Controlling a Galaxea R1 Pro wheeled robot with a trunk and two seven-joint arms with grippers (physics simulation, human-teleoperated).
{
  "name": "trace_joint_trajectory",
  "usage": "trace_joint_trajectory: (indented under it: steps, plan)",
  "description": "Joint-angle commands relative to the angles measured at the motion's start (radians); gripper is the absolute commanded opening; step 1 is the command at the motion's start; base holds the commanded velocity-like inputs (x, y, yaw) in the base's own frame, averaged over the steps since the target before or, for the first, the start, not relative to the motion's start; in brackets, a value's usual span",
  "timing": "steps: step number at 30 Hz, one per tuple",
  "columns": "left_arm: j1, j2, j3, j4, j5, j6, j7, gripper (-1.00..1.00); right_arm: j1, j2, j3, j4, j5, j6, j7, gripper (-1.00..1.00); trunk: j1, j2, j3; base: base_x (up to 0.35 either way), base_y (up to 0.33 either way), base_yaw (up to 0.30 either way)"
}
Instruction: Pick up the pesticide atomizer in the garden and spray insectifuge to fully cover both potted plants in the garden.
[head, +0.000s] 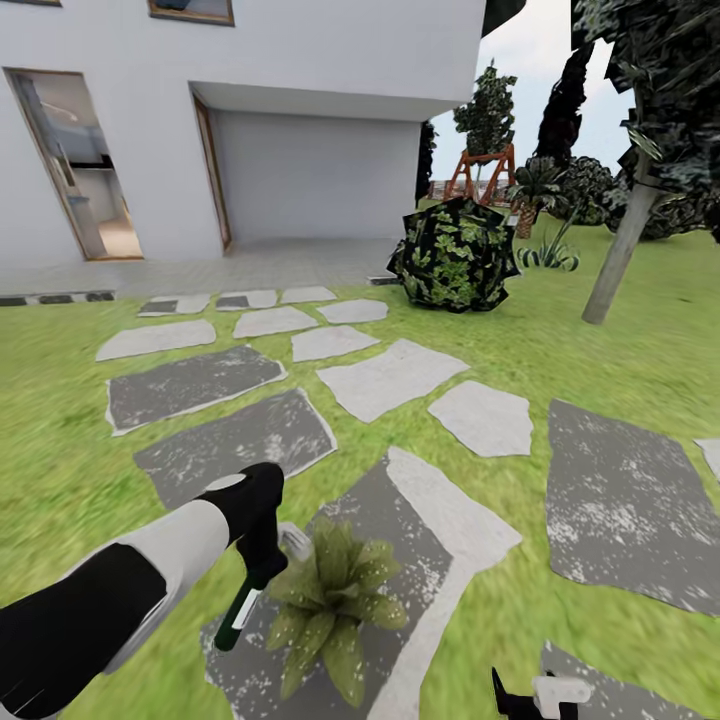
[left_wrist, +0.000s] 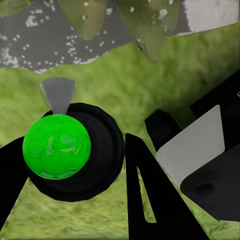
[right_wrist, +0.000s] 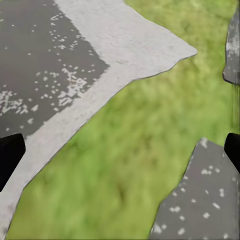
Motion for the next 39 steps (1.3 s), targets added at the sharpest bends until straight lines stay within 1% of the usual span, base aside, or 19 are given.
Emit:
trace_joint_trajectory:
  steps: [1, 3, 5, 8, 15, 19, 22, 31, 39]
  plan:
    - [0.002, 0.0, 0.003, -0.001, -0.024, 0.008, -0.009, -1.0, -0.001, 0.0, -0.009, 0.001, 0.01, -0.003, 0.002, 1.0, 0.0, 0.0, -0.001, 0.166, 0.0, -0.286]
    - [0.005, -0.001, 0.004, -0.001, -0.05, 0.008, -0.01, -1.0, -0.001, 0.0, -0.009, 0.001, 0.01, -0.003, 0.002, 1.0, 0.0, 0.0, -0.001, 0.087, 0.0, -0.288]
    - [0.008, -0.009, 0.006, 0.0, -0.092, 0.01, -0.011, -1.0, -0.001, 0.0, -0.009, 0.001, 0.01, -0.003, 0.002, 1.0, 0.0, 0.0, -0.001, 0.024, 0.0, -0.29]
    - [0.009, -0.01, 0.008, 0.001, -0.104, 0.011, -0.011, -1.0, -0.001, 0.0, -0.009, 0.001, 0.01, -0.003, 0.002, 1.0, 0.0, 0.0, -0.001, 0.005, 0.0, -0.269]
    - [0.008, -0.017, 0.013, -0.005, -0.102, 0.013, -0.012, -1.0, -0.001, 0.0, -0.009, 0.001, 0.01, -0.003, 0.001, 1.0, 0.0, 0.0, -0.001, -0.011, 0.007, -0.035]
    - [0.008, -0.017, 0.012, -0.002, -0.104, 0.012, -0.012, -1.0, -0.001, 0.0, -0.009, 0.001, 0.01, -0.003, 0.0, 1.0, 0.0, 0.0, -0.001, -0.226, 0.186, 0.0]
    - [0.006, -0.017, 0.013, -0.005, -0.105, 0.012, -0.012, -1.0, -0.001, 0.0, -0.009, 0.001, 0.01, -0.003, 0.001, 1.0, 0.0, 0.0, -0.001, -0.021, 0.224, -0.036]
    - [0.005, -0.015, 0.013, -0.004, -0.104, 0.012, -0.012, -1.0, -0.001, 0.0, -0.009, 0.001, 0.011, -0.003, 0.001, 1.0, 0.0, 0.0, -0.001, 0.0, 0.012, -0.263]
    - [0.0, -0.014, 0.014, -0.009, -0.104, 0.013, -0.012, -1.0, -0.001, 0.0, -0.009, 0.001, 0.011, -0.003, 0.001, 1.0, 0.0, 0.0, -0.001, 0.0, 0.262, -0.036]
